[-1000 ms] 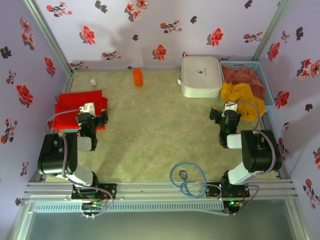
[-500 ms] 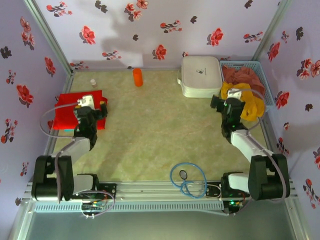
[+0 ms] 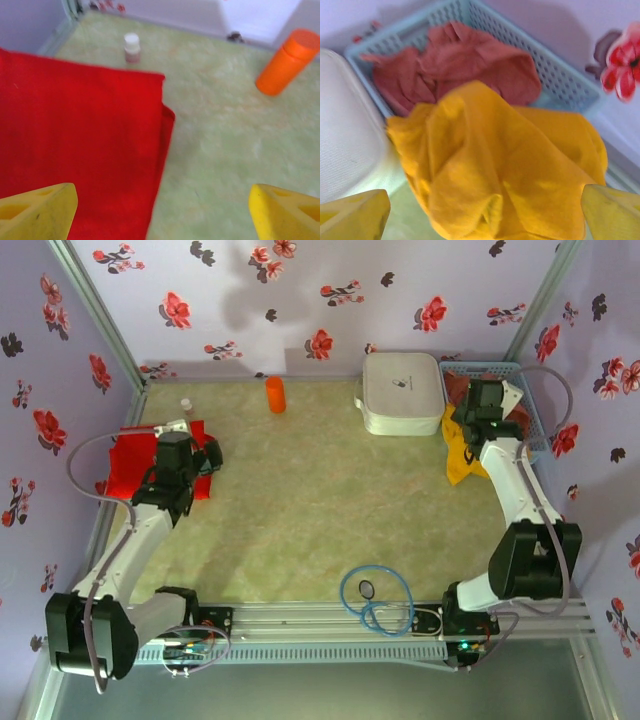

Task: Fold and stack the t-shirts

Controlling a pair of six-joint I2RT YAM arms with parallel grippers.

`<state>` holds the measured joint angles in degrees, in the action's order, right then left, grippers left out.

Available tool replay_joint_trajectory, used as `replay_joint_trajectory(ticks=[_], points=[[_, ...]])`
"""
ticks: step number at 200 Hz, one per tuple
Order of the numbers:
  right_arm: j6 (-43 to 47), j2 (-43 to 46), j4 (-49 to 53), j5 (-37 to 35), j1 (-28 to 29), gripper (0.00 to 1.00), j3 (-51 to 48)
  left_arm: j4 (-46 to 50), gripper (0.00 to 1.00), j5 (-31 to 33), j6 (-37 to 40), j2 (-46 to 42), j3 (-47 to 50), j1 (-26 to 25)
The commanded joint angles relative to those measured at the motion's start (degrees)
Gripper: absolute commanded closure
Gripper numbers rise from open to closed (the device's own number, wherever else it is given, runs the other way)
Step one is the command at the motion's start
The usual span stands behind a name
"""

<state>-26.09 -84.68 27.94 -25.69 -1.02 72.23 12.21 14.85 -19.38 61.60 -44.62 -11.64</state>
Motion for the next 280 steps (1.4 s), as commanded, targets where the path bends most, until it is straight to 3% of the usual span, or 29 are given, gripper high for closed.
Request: replay_joint_trajectory(ticks=[1,32,53,78,118,155,214,253,280], points=[[-4.01,-3.31,8.64,0.06,-1.91,0.02,3.29,10.47,0.11,-3.33,-3.9,-1.61,-1.74,-1.83],[-5.33,-9.0,10.04,0.33,-3.82,0.04,5.69,13.57,0.11,-4.1,-5.08,-3.02,-0.81,-3.93],[-6.74,-11.88,8.68,2.37,-5.18,0.17,6.1,13.76,0.11,-4.74,-5.42,-3.49,0.27,-4.65],[-6.61,-14.69,7.48,4.31,-5.49,0.42,7.52,16.54,0.11,-5.09,-6.49,-3.92,0.82,-5.19],[-8.08,-12.63,5.79,0.86,-5.49,1.0,7.05,17.88,0.11,-5.17,-8.68,-9.82,5.12,-5.73],[-8.9,-3.22,-0.5,2.73,-5.49,1.0,3.38,15.18,0.12,-5.87,-10.37,-11.96,5.8,-5.7],[-5.53,14.03,-3.58,12.15,-4.16,1.0,-0.49,10.95,0.11,-11.71,-10.8,-4.26,1.47,-5.7],[0.78,20.31,0.96,11.62,3.02,1.0,2.76,6.31,0.11,-14.82,-11.99,-0.46,-0.37,-5.68],[3.34,23.02,2.82,16.07,8.13,1.0,4.95,5.82,0.11,-16.69,-12.29,3.09,-2.76,-5.73]])
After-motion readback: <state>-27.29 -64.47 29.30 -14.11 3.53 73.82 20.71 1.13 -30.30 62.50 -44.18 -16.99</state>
